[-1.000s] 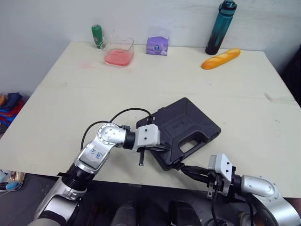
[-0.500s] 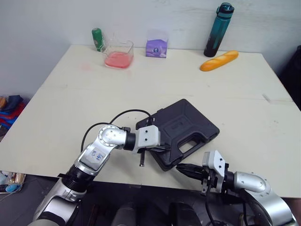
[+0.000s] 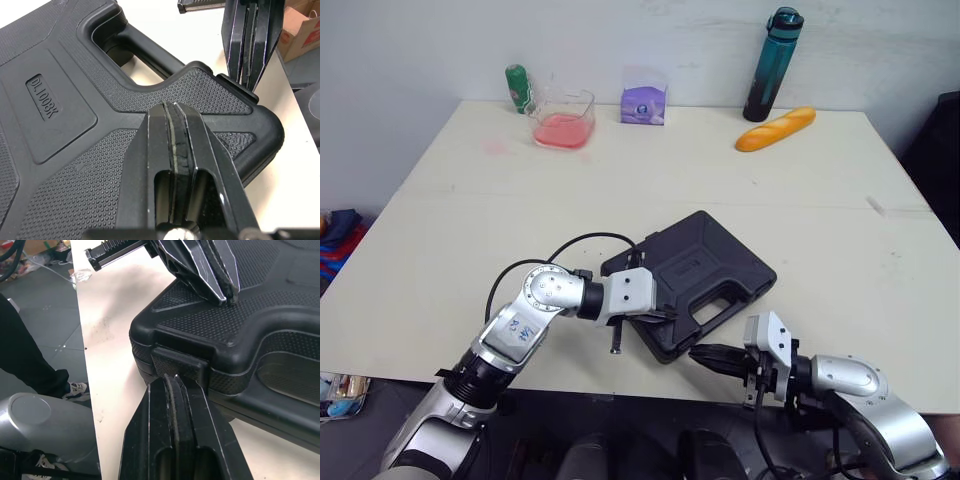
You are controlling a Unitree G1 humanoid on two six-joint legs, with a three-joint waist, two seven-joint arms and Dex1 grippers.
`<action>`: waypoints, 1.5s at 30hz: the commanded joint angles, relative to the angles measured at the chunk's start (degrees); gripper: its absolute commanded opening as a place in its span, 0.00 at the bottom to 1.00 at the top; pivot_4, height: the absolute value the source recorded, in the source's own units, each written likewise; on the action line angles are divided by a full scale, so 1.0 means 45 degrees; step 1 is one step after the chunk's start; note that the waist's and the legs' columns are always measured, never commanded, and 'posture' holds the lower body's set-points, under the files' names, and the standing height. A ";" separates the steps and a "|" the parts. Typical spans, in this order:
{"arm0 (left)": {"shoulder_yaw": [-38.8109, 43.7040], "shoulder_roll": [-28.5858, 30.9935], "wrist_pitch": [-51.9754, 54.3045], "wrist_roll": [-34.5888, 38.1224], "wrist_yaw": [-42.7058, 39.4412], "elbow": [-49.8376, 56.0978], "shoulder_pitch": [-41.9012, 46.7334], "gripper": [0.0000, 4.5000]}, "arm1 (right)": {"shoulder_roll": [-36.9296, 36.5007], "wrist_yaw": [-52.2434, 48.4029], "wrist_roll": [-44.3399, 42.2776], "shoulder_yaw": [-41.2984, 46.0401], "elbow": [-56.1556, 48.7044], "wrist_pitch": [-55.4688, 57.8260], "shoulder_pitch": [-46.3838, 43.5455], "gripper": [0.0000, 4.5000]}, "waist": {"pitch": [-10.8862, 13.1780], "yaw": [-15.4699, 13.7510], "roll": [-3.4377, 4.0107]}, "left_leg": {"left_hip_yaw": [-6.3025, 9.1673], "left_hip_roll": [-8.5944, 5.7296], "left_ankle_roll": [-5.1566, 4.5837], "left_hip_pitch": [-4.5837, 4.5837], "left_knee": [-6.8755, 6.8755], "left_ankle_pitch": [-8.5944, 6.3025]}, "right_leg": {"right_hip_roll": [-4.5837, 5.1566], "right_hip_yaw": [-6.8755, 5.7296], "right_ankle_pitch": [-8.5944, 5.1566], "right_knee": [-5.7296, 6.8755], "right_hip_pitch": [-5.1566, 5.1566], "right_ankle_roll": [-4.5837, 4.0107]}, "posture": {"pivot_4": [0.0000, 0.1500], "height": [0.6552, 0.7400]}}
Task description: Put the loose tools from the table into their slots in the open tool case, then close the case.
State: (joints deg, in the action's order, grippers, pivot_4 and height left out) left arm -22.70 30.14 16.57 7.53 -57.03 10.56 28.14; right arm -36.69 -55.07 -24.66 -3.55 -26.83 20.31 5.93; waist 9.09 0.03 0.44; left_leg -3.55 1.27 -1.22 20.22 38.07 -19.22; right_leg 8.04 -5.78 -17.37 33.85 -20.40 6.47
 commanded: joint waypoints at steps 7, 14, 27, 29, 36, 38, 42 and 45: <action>0.3252 0.0979 -0.0749 0.2084 -0.0599 0.0467 -0.0840 0.01 | -0.2441 -0.1450 -0.1211 0.3586 0.0096 -0.0299 0.0507 0.00 | 0.0202 -0.0183 -0.0034 | 0.0012 -0.0007 0.0128 0.0241 0.0003 0.0088 | -0.0028 -0.0027 0.0001 0.0021 -0.0229 -0.0006 | 1.00 1.00; 0.6865 0.3760 0.1070 0.3192 -0.0768 0.1278 -0.2594 0.21 | -0.4087 -0.1978 -0.0287 0.5698 0.3116 -0.1205 -0.0026 0.00 | 0.0347 -0.0226 -0.0062 | -0.0061 -0.0052 0.0069 0.0273 0.0000 0.0112 | -0.0105 -0.0078 0.0036 0.0026 -0.0256 0.0061 | 1.00 1.00; 1.2068 0.6502 -0.0110 0.1751 -0.0434 -0.2439 -0.7180 1.00 | -0.6616 -0.3618 0.1276 0.5800 1.0874 -0.5675 -0.5436 0.99 | 0.0558 -0.0050 -0.0012 | -0.0129 -0.0059 0.0055 0.0272 -0.0012 0.0085 | -0.0058 -0.0051 0.0043 0.0011 -0.0326 0.0073 | 1.00 1.00; 1.2118 0.6644 -0.0518 0.1514 -0.0365 -0.2748 -0.7371 1.00 | -0.6686 -0.3820 0.1403 0.5588 1.1608 -0.6035 -0.6105 0.99 | 0.0559 -0.0004 -0.0021 | -0.0135 -0.0057 0.0056 0.0279 -0.0017 0.0085 | -0.0050 -0.0053 0.0043 0.0018 -0.0332 0.0073 | 1.00 1.00; 1.2283 0.7137 -0.0721 0.1802 -0.0581 -0.3559 -0.6905 1.00 | -0.6431 -0.4433 0.2024 0.4289 1.3578 -0.6808 -0.8447 0.99 | 0.0565 0.0143 -0.0029 | -0.0259 -0.0050 0.0058 0.0295 -0.0014 0.0087 | -0.0027 -0.0049 0.0044 0.0151 -0.0440 0.0073 | 1.00 1.00; 1.2384 0.7058 -0.0537 0.1958 -0.0551 -0.3346 -0.6899 1.00 | -0.6352 -0.4541 0.2094 0.4093 1.3746 -0.6964 -0.8724 0.99 | 0.0567 0.0184 -0.0033 | -0.0312 -0.0050 0.0050 0.0294 -0.0014 0.0091 | -0.0007 -0.0053 0.0044 0.0189 -0.0469 0.0073 | 1.00 1.00; 1.2719 0.6735 -0.0236 0.2158 -0.0440 -0.2797 -0.7352 1.00 | -0.6284 -0.4643 0.2130 0.3908 1.3868 -0.7016 -0.8921 0.99 | 0.0568 0.0338 -0.0035 | -0.0374 -0.0063 0.0034 0.0288 -0.0010 0.0090 | 0.0035 -0.0060 0.0046 0.0215 -0.0494 0.0078 | 1.00 1.00; 1.2814 0.6465 -0.0269 0.2109 -0.0237 -0.2497 -0.7633 1.00 | -0.6108 -0.4565 0.2241 0.3720 1.3768 -0.7008 -0.9078 0.99 | 0.0569 0.0397 -0.0035 | -0.0401 -0.0069 0.0024 0.0276 -0.0010 0.0083 | 0.0060 -0.0086 0.0047 0.0223 -0.0500 0.0079 | 1.00 1.00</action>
State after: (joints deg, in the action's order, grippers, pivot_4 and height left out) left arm 32.86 59.26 15.51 16.39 -58.77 -2.40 -5.60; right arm -64.26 -75.66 -14.43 12.79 35.94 -10.27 -33.49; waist 11.65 1.81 0.28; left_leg -5.42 0.96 -1.11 21.42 38.02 -18.85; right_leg 8.33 -6.16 -17.15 34.91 -22.66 6.83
